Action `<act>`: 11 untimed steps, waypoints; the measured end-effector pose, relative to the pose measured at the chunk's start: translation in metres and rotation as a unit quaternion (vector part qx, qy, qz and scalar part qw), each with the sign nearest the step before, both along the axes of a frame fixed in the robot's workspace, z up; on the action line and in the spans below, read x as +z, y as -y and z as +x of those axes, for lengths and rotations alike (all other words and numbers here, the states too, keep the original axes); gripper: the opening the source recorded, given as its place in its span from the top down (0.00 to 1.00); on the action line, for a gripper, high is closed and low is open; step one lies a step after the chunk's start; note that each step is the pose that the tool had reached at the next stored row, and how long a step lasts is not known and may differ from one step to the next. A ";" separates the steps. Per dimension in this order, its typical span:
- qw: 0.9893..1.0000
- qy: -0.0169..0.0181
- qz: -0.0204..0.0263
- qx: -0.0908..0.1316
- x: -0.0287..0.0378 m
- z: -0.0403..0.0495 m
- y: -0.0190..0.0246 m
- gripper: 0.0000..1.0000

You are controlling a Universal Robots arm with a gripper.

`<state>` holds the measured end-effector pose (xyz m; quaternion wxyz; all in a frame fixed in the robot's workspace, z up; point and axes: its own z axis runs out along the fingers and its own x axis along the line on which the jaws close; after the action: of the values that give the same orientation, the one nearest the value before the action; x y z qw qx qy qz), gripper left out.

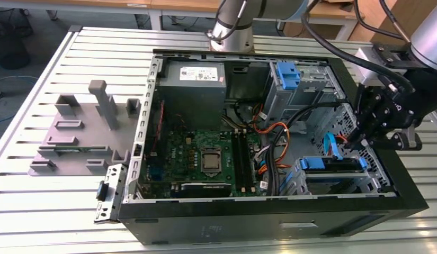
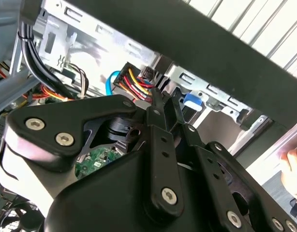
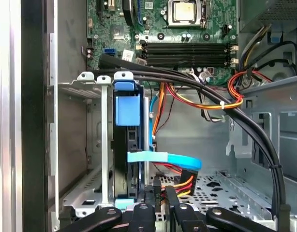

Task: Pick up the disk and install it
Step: 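Insert the second disk wire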

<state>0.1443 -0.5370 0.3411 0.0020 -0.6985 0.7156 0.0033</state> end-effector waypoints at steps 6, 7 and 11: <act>1.000 0.000 0.000 0.000 -0.0002 -0.0036 -0.0001 0.77; 1.000 0.000 0.000 0.000 -0.0002 -0.0049 0.0000 0.77; 1.000 0.000 0.000 0.000 -0.0003 -0.0076 0.0001 0.77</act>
<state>0.1368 -0.5370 0.3408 0.0018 -0.6985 0.7156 0.0030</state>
